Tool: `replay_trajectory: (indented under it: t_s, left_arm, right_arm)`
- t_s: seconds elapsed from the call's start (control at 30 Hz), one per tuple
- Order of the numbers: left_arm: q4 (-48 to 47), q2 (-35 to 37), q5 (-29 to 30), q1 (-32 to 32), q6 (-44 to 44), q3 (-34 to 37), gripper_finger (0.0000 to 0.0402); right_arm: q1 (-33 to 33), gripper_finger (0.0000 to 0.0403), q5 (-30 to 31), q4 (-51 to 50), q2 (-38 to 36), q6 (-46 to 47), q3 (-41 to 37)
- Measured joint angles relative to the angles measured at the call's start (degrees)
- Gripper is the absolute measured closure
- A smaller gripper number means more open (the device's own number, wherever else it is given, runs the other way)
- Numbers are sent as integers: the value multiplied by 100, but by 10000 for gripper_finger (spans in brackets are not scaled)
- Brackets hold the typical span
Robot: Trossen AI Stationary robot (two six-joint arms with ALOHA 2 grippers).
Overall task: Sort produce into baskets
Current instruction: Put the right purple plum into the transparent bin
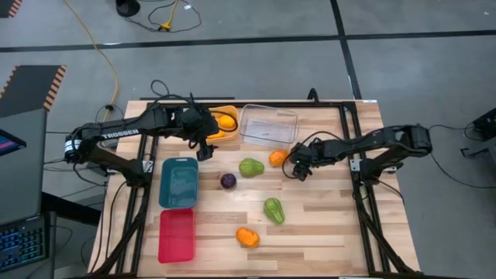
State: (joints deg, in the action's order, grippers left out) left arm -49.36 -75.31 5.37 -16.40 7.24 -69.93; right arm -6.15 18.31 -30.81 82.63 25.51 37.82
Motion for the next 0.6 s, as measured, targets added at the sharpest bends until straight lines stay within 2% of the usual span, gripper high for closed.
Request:
replay_trajectory:
  t_s: [0.27,0.43,0.6]
  left_arm:
    - [2,0,0,0,0,0,42]
    - [2,0,-2,0,-2,0,42]
    - [2,0,-74,0,-147,0,42]
  right_arm:
    - [20,122,-7,33,151,-8,13]
    - [11,126,-313,-185,-212,-38,65]
    - [17,119,-904,-820,-714,-45,569]
